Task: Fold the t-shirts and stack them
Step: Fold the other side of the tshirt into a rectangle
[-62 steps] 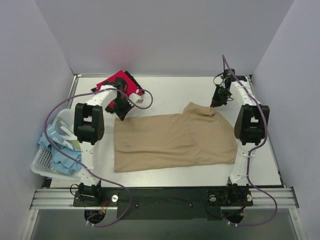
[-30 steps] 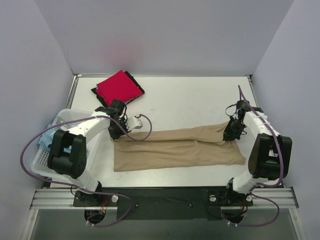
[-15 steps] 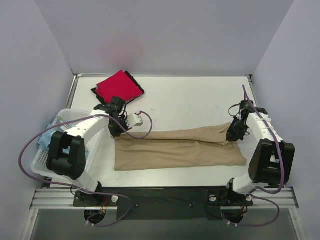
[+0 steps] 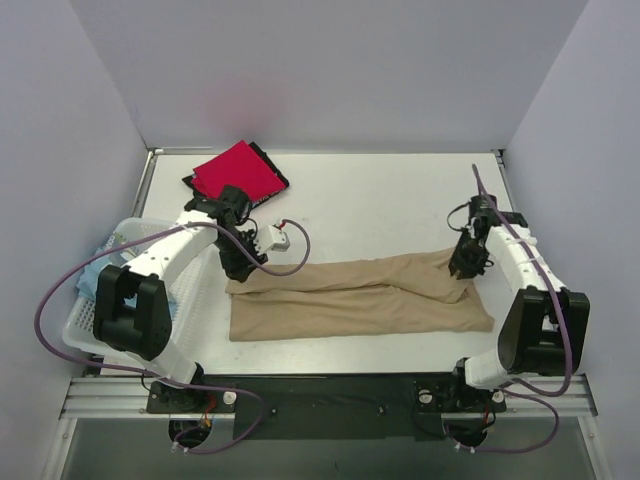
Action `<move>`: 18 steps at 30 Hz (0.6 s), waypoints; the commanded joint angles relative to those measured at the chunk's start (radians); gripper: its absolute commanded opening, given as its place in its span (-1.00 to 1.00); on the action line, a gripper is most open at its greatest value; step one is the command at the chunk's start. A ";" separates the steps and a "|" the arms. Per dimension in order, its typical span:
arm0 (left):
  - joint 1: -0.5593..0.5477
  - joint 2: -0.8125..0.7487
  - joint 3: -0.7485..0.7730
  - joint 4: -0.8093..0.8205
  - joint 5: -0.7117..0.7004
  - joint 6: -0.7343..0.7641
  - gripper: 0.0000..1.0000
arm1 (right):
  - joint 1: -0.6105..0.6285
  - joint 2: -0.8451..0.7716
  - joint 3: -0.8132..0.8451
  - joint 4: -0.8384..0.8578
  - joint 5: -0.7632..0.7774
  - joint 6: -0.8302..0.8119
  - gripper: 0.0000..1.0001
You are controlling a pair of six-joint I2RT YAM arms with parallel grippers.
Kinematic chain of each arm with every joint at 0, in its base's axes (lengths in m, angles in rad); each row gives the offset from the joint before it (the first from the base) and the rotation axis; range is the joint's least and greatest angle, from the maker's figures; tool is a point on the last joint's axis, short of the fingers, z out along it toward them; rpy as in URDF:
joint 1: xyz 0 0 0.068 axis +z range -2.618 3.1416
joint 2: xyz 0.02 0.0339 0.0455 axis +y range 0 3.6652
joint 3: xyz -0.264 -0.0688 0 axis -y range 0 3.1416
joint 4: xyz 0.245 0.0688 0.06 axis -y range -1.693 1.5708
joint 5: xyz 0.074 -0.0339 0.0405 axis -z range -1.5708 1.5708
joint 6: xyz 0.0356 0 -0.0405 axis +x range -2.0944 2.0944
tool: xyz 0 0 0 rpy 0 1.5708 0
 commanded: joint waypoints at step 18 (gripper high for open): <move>-0.030 0.030 -0.303 0.412 -0.151 -0.164 -1.00 | 0.490 0.280 0.094 0.108 -0.248 -0.145 -1.00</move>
